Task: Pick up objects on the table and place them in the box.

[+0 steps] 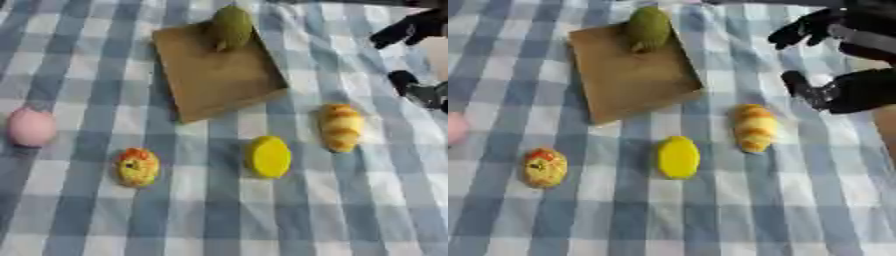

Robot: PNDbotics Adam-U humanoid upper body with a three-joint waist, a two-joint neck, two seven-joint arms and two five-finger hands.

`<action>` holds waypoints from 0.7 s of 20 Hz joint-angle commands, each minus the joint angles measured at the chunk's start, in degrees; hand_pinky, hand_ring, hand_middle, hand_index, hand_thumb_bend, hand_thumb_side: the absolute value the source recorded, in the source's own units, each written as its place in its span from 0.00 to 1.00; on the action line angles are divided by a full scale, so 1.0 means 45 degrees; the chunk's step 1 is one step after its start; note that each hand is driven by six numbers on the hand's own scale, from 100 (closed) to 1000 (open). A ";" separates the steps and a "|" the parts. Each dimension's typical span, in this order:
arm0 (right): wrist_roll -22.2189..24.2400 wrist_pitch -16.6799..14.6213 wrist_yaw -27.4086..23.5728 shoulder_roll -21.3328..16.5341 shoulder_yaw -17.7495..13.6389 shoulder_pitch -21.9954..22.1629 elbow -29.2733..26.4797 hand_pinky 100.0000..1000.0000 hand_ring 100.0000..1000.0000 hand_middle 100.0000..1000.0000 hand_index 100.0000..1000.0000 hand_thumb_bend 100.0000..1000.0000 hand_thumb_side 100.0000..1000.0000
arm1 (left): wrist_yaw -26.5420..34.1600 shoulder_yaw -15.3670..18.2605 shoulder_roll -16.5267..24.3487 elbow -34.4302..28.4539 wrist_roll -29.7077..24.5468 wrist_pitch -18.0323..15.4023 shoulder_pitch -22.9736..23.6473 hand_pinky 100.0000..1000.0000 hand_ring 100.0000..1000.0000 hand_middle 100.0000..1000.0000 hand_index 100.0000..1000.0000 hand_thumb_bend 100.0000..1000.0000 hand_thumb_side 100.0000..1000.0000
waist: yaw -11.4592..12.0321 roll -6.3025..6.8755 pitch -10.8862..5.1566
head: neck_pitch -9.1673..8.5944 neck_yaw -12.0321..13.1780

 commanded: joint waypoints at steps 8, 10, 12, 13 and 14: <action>0.0140 0.0004 -0.0117 -0.0282 -0.0221 -0.0289 -0.0186 0.81 0.85 0.80 0.91 0.00 0.49 | -0.0057 0.0029 0.0415 -0.0203 -0.0014 0.0011 -0.0050 0.75 0.73 0.71 0.81 0.14 0.53 | 0.0037 0.0005 -0.0305 | 0.0014 0.0022; 0.0176 0.0020 -0.0106 -0.0275 -0.0177 -0.0290 -0.0186 0.81 0.85 0.80 0.91 0.00 0.49 | -0.0056 0.0024 0.0410 -0.0203 -0.0020 0.0014 -0.0053 0.75 0.73 0.71 0.81 0.14 0.53 | 0.0052 0.0004 -0.0299 | 0.0005 0.0015; 0.0251 0.0074 -0.0061 -0.0279 -0.0087 -0.0261 -0.0186 0.81 0.85 0.80 0.90 0.00 0.49 | -0.0052 0.0021 0.0409 -0.0203 -0.0023 0.0016 -0.0063 0.75 0.73 0.71 0.81 0.14 0.53 | 0.0074 0.0003 -0.0292 | -0.0005 0.0000; 0.0301 0.0104 -0.0016 -0.0285 -0.0026 -0.0237 -0.0186 0.81 0.85 0.80 0.91 0.00 0.43 | -0.0050 0.0018 0.0408 -0.0203 -0.0028 0.0016 -0.0070 0.75 0.73 0.71 0.81 0.14 0.53 | 0.0087 0.0003 -0.0286 | -0.0010 -0.0012; 0.0370 0.0130 0.0043 -0.0287 0.0051 -0.0206 -0.0186 0.81 0.86 0.81 0.91 0.00 0.49 | -0.0048 0.0014 0.0407 -0.0203 -0.0034 0.0017 -0.0077 0.75 0.73 0.71 0.81 0.14 0.53 | 0.0101 0.0004 -0.0281 | -0.0014 -0.0026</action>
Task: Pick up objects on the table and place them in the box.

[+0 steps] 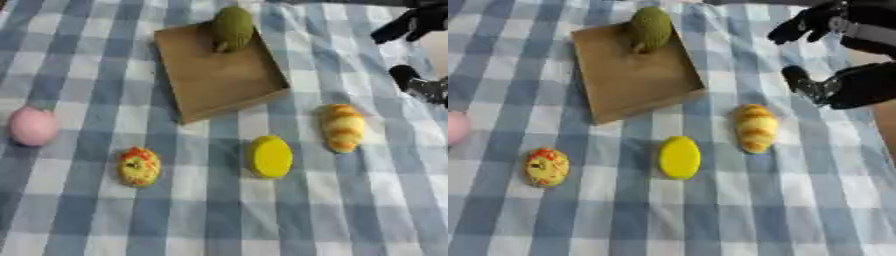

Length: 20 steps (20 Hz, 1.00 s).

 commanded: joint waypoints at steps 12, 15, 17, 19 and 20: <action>0.0360 0.0678 0.1397 -0.0240 0.1292 0.0399 -0.0185 0.80 0.85 0.80 0.91 0.00 0.47 | 0.0018 -0.0040 0.0336 -0.0203 -0.0125 0.0039 -0.0183 0.75 0.73 0.71 0.80 0.14 0.53 | 0.0180 0.0051 -0.0149 | -0.0109 -0.0235; 0.0292 0.1044 0.1507 -0.0212 0.1550 0.0448 -0.0185 0.80 0.85 0.81 0.91 0.00 0.50 | 0.0034 -0.0049 0.0319 -0.0203 -0.0136 0.0044 -0.0206 0.75 0.73 0.71 0.80 0.14 0.53 | 0.0201 0.0052 -0.0113 | -0.0118 -0.0278; 0.0140 0.1285 0.1633 -0.0181 0.1686 0.0462 -0.0185 0.80 0.85 0.81 0.91 0.00 0.49 | 0.0045 -0.0064 0.0304 -0.0203 -0.0152 0.0052 -0.0218 0.75 0.73 0.71 0.80 0.14 0.53 | 0.0208 0.0057 -0.0081 | -0.0120 -0.0298; -0.0047 0.1502 0.1835 -0.0139 0.1831 0.0447 -0.0185 0.81 0.86 0.82 0.92 0.00 0.47 | 0.0053 -0.0080 0.0288 -0.0203 -0.0175 0.0063 -0.0238 0.75 0.73 0.71 0.80 0.14 0.53 | 0.0220 0.0068 -0.0052 | -0.0124 -0.0320; -0.0142 0.1617 0.2004 -0.0116 0.1886 0.0436 -0.0185 0.81 0.86 0.82 0.92 0.00 0.46 | 0.0055 -0.0085 0.0281 -0.0203 -0.0185 0.0061 -0.0252 0.75 0.73 0.71 0.80 0.14 0.53 | 0.0231 0.0077 -0.0035 | -0.0132 -0.0332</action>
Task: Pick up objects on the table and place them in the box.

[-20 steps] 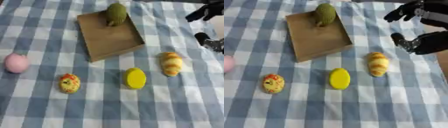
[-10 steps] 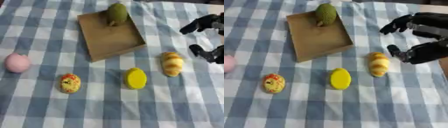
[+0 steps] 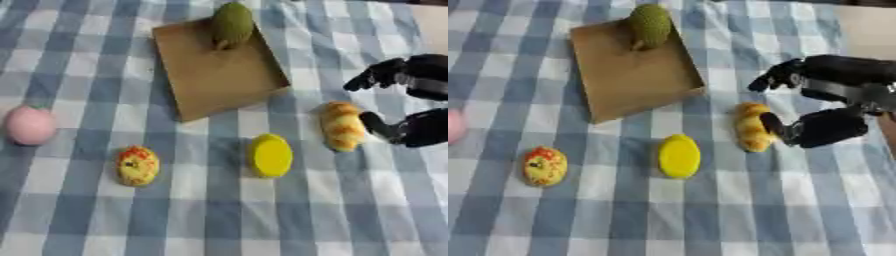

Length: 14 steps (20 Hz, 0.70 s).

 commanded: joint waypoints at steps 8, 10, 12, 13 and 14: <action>-0.0424 0.0602 0.0979 -0.0146 0.0131 -0.0127 -0.0185 0.81 0.85 0.79 0.91 0.07 0.45 | 0.0052 -0.0014 0.0239 -0.0203 -0.0078 -0.0002 -0.0129 0.75 0.73 0.71 0.80 0.13 0.53 | 0.0033 0.0096 -0.0132 | -0.0193 -0.0100; -0.0272 0.0892 0.1279 -0.0077 0.0201 -0.0154 -0.0185 0.81 0.85 0.79 0.90 0.09 0.45 | 0.0057 -0.0035 0.0203 -0.0203 -0.0108 0.0013 -0.0153 0.75 0.73 0.71 0.79 0.13 0.53 | 0.0057 0.0104 -0.0070 | -0.0243 -0.0131; -0.0107 0.1123 0.1610 0.0010 0.0340 -0.0201 -0.0185 0.81 0.85 0.78 0.90 0.11 0.45 | 0.0061 -0.0044 0.0183 -0.0203 -0.0130 0.0021 -0.0167 0.75 0.73 0.71 0.79 0.13 0.53 | 0.0080 0.0109 -0.0026 | -0.0266 -0.0147; -0.0021 0.1212 0.1763 0.0047 0.0385 -0.0216 -0.0185 0.81 0.85 0.78 0.89 0.12 0.44 | 0.0061 -0.0047 0.0175 -0.0203 -0.0141 0.0024 -0.0169 0.75 0.73 0.71 0.79 0.13 0.53 | 0.0092 0.0112 -0.0007 | -0.0277 -0.0151; 0.0062 0.1295 0.1892 0.0080 0.0408 -0.0224 -0.0185 0.81 0.85 0.78 0.89 0.12 0.44 | 0.0058 -0.0049 0.0168 -0.0203 -0.0151 0.0026 -0.0166 0.75 0.74 0.71 0.79 0.13 0.53 | 0.0104 0.0114 0.0013 | -0.0284 -0.0148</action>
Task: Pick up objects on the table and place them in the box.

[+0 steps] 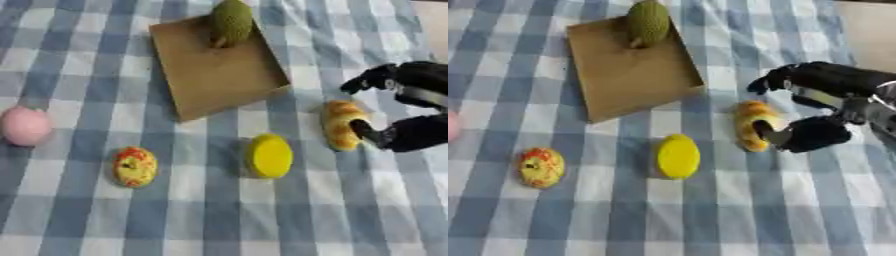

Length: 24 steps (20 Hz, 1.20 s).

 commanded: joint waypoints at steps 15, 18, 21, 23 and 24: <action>0.0274 0.1028 0.1234 -0.0040 -0.0138 -0.0086 -0.0185 0.76 0.76 0.75 0.87 0.13 0.14 | 0.0021 -0.0035 0.0104 -0.0203 -0.0266 0.0029 -0.0166 0.75 0.74 0.71 0.79 0.11 0.54 | 0.0089 0.0048 0.0060 | -0.0241 -0.0057; 0.0142 0.1026 0.1469 -0.0026 -0.0144 -0.0062 -0.0185 0.74 0.73 0.74 0.86 0.16 0.14 | 0.0013 -0.0054 0.0087 -0.0203 -0.0328 0.0046 -0.0174 0.75 0.74 0.71 0.79 0.11 0.54 | 0.0113 0.0057 0.0102 | -0.0257 -0.0091; 0.0112 0.1013 0.1740 -0.0020 -0.0125 -0.0036 -0.0185 0.73 0.72 0.74 0.85 0.17 0.14 | 0.0000 -0.0071 0.0081 -0.0203 -0.0409 0.0057 -0.0191 0.75 0.74 0.71 0.79 0.11 0.54 | 0.0143 0.0070 0.0132 | -0.0270 -0.0120; 0.0155 0.1028 0.1904 0.0000 -0.0117 -0.0030 -0.0185 0.74 0.72 0.74 0.84 0.19 0.16 | -0.0002 -0.0079 0.0080 -0.0203 -0.0455 0.0059 -0.0197 0.75 0.74 0.71 0.79 0.11 0.54 | 0.0157 0.0080 0.0148 | -0.0277 -0.0133; 0.0216 0.1044 0.1994 0.0005 -0.0100 -0.0031 -0.0175 0.74 0.73 0.74 0.84 0.20 0.17 | -0.0002 -0.0085 0.0079 -0.0203 -0.0478 0.0060 -0.0204 0.75 0.74 0.71 0.79 0.11 0.54 | 0.0168 0.0081 0.0159 | -0.0288 -0.0142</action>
